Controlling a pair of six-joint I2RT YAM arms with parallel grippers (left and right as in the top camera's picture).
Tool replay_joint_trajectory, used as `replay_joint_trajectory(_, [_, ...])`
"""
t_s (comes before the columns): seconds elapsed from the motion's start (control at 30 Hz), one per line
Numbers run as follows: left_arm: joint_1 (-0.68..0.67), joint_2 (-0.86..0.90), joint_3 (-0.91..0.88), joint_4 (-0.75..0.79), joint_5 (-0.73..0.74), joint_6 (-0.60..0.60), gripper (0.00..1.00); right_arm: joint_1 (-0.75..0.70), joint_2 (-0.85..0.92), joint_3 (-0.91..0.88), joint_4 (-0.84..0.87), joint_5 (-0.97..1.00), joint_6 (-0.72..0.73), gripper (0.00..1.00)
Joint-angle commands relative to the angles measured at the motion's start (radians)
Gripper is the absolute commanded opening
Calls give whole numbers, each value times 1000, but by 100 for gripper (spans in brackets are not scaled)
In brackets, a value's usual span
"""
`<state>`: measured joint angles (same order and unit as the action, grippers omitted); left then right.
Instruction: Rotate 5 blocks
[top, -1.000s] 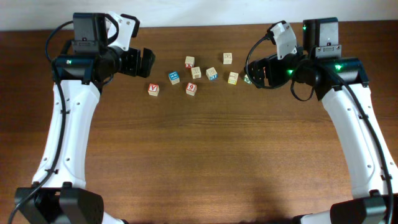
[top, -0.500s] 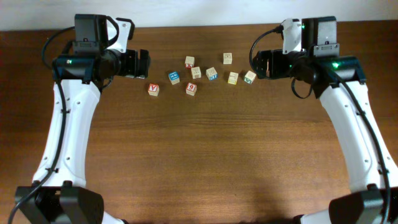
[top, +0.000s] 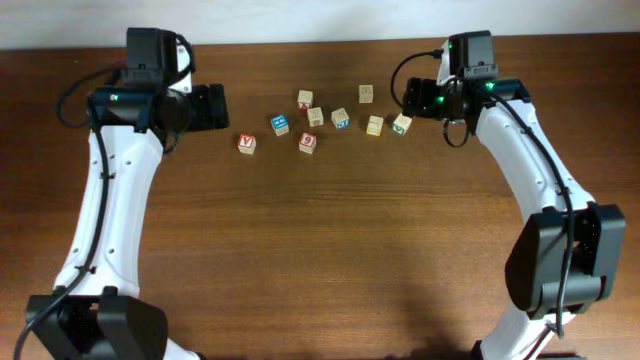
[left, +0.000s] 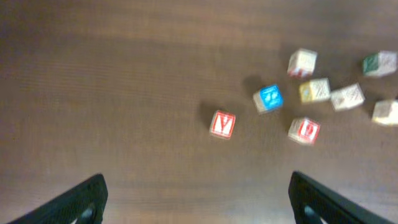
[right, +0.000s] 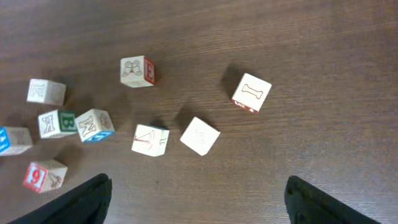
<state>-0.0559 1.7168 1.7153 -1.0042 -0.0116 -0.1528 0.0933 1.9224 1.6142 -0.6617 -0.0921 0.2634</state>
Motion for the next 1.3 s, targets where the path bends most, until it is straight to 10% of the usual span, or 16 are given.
replay_joint_trajectory(0.0, [-14, -5, 25, -82, -69, -112, 91, 7, 36, 22, 9, 26, 108, 84])
replay_joint_trajectory(1.27, [-13, 50, 24, -40, -232, -176, 99, 57, 150, 22, 160, 105, 236, 85])
